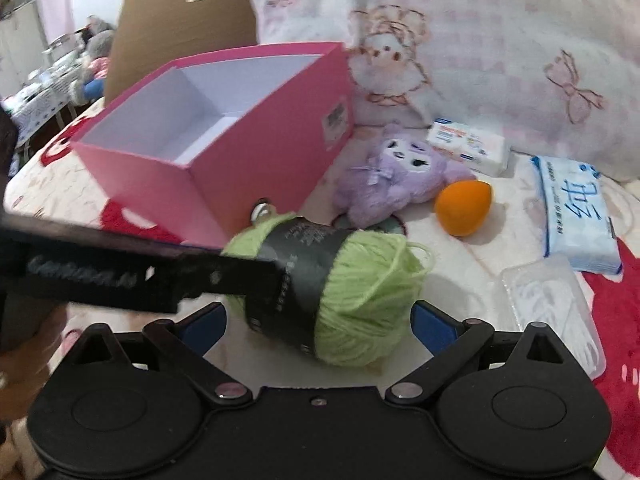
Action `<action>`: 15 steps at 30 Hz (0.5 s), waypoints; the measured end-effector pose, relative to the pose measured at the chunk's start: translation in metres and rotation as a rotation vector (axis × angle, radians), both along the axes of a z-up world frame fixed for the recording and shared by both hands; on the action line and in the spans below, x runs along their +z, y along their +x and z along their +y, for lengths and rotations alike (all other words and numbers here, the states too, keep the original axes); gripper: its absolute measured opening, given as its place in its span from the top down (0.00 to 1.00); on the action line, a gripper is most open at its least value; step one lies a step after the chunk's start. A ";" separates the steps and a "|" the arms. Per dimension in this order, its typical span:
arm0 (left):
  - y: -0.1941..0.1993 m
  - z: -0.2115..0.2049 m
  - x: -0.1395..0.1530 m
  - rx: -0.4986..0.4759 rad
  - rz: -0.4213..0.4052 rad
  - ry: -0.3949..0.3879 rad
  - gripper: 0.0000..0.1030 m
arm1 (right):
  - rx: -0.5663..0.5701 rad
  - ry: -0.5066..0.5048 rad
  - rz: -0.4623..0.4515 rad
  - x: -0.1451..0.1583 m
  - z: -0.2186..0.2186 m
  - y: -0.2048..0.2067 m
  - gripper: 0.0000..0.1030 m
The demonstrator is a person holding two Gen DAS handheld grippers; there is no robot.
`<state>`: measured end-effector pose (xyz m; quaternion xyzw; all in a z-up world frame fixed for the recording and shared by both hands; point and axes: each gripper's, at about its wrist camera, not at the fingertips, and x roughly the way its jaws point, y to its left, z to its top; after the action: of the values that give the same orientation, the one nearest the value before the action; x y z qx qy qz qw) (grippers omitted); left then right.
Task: Organize objects
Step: 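Close the left gripper around the green yarn ball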
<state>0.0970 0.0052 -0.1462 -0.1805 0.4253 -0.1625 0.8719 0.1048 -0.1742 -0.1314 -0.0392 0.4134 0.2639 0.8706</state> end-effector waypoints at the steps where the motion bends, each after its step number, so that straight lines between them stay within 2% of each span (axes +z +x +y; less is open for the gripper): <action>1: 0.000 -0.001 -0.001 -0.003 -0.004 0.007 0.51 | -0.013 0.014 0.011 -0.002 -0.001 0.002 0.07; 3: 0.001 -0.002 -0.001 -0.002 -0.014 0.016 0.52 | -0.022 0.024 0.030 -0.006 0.001 0.005 0.10; 9: 0.007 0.005 -0.004 0.006 -0.012 -0.014 0.48 | 0.006 -0.059 -0.049 -0.007 0.012 -0.001 0.10; 15: 0.010 0.010 -0.010 -0.007 0.004 -0.051 0.45 | 0.045 -0.109 -0.092 -0.007 0.014 0.003 0.04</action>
<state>0.1070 0.0148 -0.1557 -0.2014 0.4234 -0.1760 0.8655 0.1076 -0.1607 -0.1384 -0.1080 0.3858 0.2583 0.8791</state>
